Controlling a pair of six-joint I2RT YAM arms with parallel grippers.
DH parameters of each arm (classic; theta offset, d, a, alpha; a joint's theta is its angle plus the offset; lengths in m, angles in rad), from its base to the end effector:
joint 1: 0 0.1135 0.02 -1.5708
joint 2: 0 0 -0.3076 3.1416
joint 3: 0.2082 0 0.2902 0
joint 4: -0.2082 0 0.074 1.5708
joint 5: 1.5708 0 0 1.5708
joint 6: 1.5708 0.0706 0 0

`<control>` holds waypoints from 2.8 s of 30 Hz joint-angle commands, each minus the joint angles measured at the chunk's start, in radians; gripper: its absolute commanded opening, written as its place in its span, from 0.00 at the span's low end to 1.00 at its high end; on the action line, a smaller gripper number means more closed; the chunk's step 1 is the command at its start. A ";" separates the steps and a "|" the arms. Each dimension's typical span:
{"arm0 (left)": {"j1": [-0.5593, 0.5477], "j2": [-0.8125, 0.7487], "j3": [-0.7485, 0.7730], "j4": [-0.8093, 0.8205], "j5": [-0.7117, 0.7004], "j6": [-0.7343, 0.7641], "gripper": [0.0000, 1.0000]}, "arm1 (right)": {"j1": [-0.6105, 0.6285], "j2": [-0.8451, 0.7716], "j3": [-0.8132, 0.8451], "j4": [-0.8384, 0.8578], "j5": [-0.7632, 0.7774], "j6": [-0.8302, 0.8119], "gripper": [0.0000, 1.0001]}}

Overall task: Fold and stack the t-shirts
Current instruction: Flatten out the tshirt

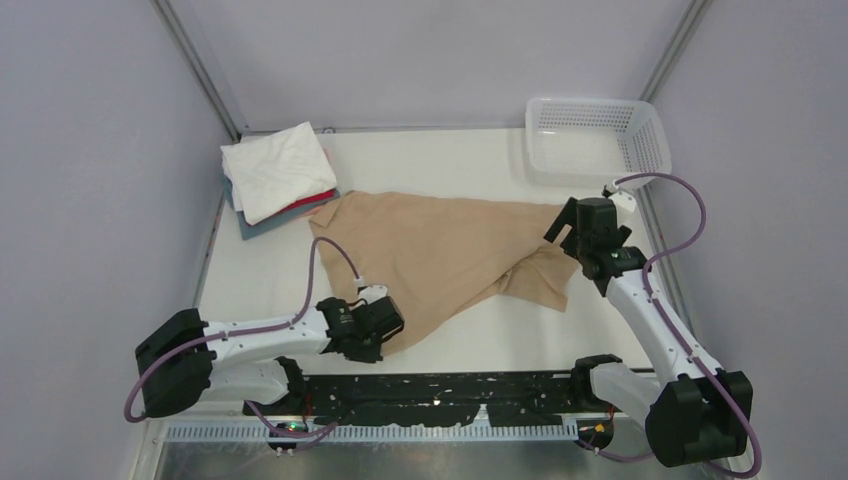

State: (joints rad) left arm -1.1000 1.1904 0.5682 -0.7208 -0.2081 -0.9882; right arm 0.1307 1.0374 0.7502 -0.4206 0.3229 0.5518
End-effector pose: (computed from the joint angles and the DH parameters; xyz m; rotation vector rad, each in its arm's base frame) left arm 0.1054 -0.1750 0.1430 0.1251 2.8427 -0.1320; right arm 0.2607 0.0117 0.2638 0.6293 2.1447 0.0014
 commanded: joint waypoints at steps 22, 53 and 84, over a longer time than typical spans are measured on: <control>0.120 -0.046 0.022 0.120 -0.113 0.128 0.00 | 0.077 0.099 -0.124 -0.318 -0.103 0.065 0.85; 0.183 -0.092 0.044 0.056 -0.134 0.111 0.00 | 0.009 0.380 -0.126 -0.039 -0.197 -0.076 0.15; 0.397 -0.503 0.643 0.216 -0.513 0.638 0.00 | 0.152 -0.274 0.318 0.594 -0.048 -0.495 0.06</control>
State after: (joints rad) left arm -0.7074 0.7383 1.0637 -0.5835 -0.6670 -0.5083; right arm 0.2798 0.8219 0.8848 0.0574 0.3305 0.1452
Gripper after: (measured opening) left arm 0.012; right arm 0.094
